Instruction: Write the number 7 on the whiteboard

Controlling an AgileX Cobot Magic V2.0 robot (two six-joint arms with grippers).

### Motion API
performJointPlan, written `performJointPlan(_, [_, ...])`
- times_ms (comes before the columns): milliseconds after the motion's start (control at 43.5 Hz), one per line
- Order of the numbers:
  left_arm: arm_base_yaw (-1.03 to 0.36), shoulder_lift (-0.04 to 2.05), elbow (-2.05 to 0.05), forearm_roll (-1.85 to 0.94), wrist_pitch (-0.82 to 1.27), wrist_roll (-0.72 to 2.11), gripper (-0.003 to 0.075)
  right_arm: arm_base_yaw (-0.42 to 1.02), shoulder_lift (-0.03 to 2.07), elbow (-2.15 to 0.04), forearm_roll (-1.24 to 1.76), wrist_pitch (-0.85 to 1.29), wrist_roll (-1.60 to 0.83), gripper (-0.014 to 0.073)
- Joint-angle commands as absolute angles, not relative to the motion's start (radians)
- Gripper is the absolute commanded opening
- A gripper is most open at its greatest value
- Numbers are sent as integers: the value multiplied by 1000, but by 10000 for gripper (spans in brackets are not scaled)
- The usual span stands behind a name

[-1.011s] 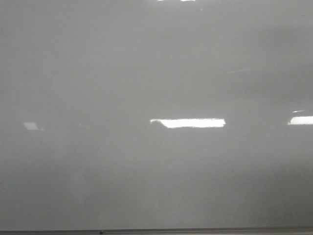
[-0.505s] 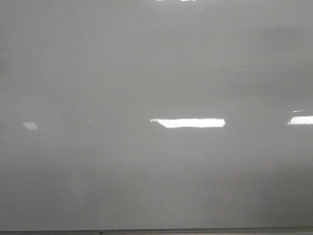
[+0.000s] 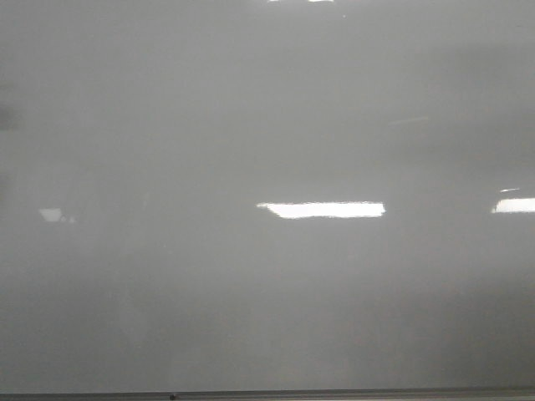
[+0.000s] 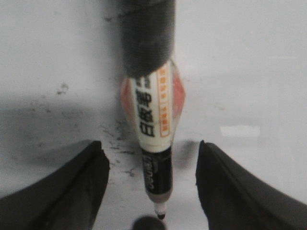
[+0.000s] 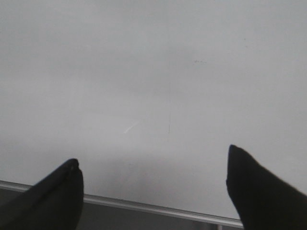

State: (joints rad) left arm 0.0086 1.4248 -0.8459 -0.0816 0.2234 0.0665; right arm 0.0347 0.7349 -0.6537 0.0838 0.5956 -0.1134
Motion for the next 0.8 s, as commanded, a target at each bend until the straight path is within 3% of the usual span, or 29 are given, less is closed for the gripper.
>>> performJointPlan(0, [11,1406,-881,-86,129,64,363,35,736,-681,87,526,-120,625])
performJointPlan(230, [11,1434,-881,-86,127,64,282,35,736,-681,87,526,-120,625])
performJointPlan(482, [11,1434,-881,-86,128,64,102,35,736,-681,87,525,-120,625])
performJointPlan(781, [6,1334,-977,-86,410,67,-21,35,735,-696,90,497,-120,625])
